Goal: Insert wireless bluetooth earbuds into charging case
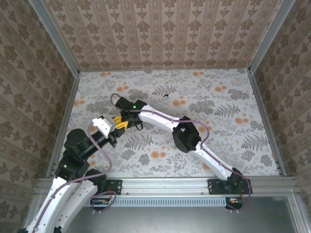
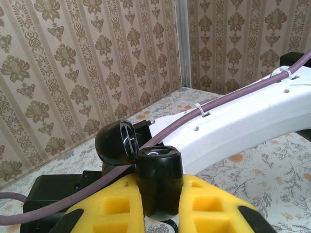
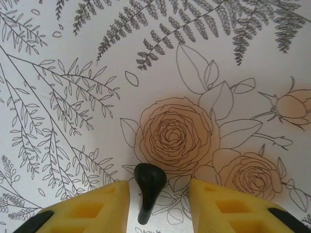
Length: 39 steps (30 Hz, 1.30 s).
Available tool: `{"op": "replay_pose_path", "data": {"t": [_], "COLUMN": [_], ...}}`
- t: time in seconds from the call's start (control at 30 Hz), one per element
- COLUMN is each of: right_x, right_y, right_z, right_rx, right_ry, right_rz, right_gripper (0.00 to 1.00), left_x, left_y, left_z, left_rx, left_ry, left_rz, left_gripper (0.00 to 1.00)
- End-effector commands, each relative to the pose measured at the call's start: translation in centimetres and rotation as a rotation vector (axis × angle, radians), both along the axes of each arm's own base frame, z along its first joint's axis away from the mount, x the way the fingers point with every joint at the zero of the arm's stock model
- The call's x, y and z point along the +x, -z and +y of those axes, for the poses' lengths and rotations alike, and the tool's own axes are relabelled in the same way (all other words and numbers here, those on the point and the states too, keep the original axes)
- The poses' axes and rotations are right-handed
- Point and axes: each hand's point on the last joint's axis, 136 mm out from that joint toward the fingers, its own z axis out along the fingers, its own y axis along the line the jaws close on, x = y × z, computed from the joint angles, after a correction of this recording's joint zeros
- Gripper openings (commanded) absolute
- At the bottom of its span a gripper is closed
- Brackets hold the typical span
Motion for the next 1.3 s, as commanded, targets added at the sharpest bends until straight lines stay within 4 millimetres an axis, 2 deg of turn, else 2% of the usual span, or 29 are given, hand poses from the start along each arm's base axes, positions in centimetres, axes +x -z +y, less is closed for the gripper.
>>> {"op": "replay_pose_path", "data": {"t": [0.0,0.33,0.5,0.63,0.8,0.93,1.13,1.27], "right_x": [-0.1,-0.2,0.0,0.4,0.6,0.2,-1.0,-1.9], "right_y": [1.1,-0.1,-0.8,-1.7,-1.8,-0.9,-0.2,0.0], "right_z": [0.0,-1.5,-3.1,-5.2,-9.6,-14.3,-21.3,-24.3], "right_rx": [-0.033,-0.047,-0.036,-0.017,-0.004,0.032,0.012,0.004], "right_ry": [-0.023,-0.023,0.008,0.052,0.124,0.208,0.291,0.305], "right_rz": [-0.008,0.025,0.048,0.059,0.082,0.139,0.175,0.205], "right_gripper": [0.32,0.17,0.14,0.14,0.13,0.13,0.14,0.16], "left_x": [0.1,0.2,0.5,0.8,1.4,2.1,3.4,3.7], "left_y": [0.5,0.7,0.6,0.5,0.5,0.5,1.5,1.8], "left_z": [0.3,0.2,0.0,-0.3,-0.9,-1.8,-4.5,-7.1], "left_rx": [0.014,0.003,-0.007,-0.018,-0.046,-0.09,-0.172,-0.132], "left_ry": [-0.014,-0.017,-0.014,-0.007,0.008,0.035,0.141,0.212], "left_rz": [-0.003,0.009,0.017,0.025,0.045,0.062,0.118,0.123], "left_gripper": [0.0,0.0,0.0,0.0,0.0,0.0,0.0,0.0]}}
